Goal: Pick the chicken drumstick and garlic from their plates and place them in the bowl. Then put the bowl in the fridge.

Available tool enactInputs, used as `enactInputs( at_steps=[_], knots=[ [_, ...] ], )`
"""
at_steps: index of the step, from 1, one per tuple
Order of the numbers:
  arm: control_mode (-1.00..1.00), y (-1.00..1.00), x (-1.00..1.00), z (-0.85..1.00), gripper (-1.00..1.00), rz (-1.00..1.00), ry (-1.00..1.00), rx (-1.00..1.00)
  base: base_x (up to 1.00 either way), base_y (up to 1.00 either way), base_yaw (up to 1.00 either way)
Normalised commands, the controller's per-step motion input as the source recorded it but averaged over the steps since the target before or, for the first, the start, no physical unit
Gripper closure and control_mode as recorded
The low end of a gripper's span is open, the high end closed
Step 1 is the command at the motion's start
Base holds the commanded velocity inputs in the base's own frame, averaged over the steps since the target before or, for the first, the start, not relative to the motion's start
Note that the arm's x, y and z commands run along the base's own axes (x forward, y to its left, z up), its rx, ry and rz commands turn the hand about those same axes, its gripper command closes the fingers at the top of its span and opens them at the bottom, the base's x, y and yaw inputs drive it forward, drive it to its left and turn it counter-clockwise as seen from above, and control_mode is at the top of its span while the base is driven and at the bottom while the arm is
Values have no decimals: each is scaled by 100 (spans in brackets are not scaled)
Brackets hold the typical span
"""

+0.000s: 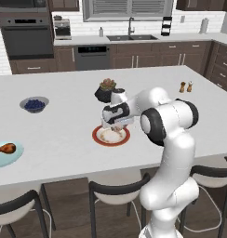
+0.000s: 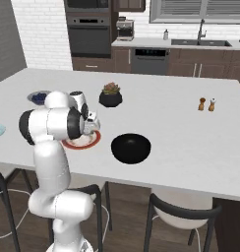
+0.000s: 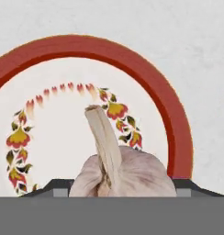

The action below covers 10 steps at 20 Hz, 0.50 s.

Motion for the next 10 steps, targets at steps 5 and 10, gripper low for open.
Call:
enactInputs(
  at_steps=[5,10],
  knots=[
    [-100,-100,-100,97,100,-17,-20,4,0,0,0],
    [-100,-100,-90,100,100,-16,-15,0,0,0,0]
  ],
)
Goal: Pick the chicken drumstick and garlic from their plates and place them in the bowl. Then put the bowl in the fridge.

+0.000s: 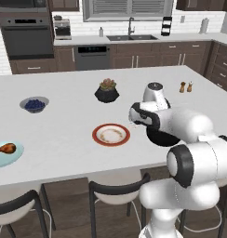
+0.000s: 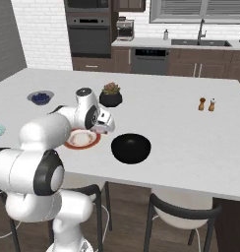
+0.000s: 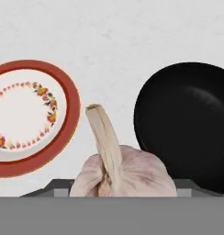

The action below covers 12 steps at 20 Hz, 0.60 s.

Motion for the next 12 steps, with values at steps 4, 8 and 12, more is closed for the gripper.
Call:
enactInputs(
  at_steps=[4,8,12],
  knots=[
    [-100,-100,-27,20,100,-17,8,0,0,0,0],
    [-100,-100,4,-22,100,-16,18,-1,0,0,0],
    [-100,-26,45,-60,100,0,2,-4,0,0,0]
  ],
)
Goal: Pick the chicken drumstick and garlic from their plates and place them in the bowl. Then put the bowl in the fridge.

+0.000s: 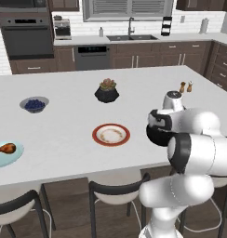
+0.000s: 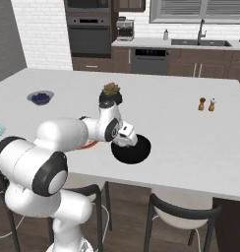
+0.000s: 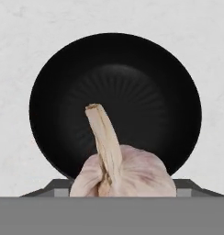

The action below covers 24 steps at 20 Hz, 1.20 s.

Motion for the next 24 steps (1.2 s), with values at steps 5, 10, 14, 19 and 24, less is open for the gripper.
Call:
enactInputs(
  at_steps=[5,10,14,19,24],
  knots=[
    [-100,-1,30,-50,-100,0,0,-2,0,0,0],
    [-100,0,0,0,-100,0,0,0,0,0,0],
    [-100,0,-6,11,-100,0,-1,0,0,0,0],
    [-100,0,-60,52,-100,0,-20,0,0,0,0],
    [-100,14,-87,51,-100,5,-17,0,0,0,0]
  ],
)
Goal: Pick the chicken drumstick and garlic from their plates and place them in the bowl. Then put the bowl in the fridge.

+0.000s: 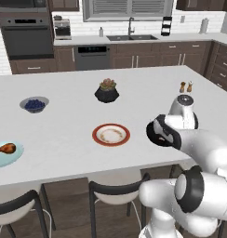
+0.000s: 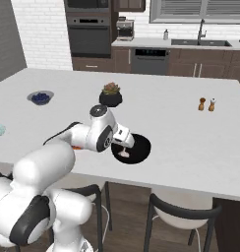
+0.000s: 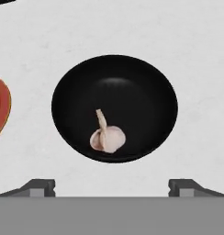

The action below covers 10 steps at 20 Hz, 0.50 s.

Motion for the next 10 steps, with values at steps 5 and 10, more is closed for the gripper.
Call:
enactInputs(
  at_steps=[5,10],
  knots=[
    [100,38,-58,3,-100,11,-11,0,-18,40,5],
    [100,0,0,0,-100,0,0,0,-26,100,10]
  ],
)
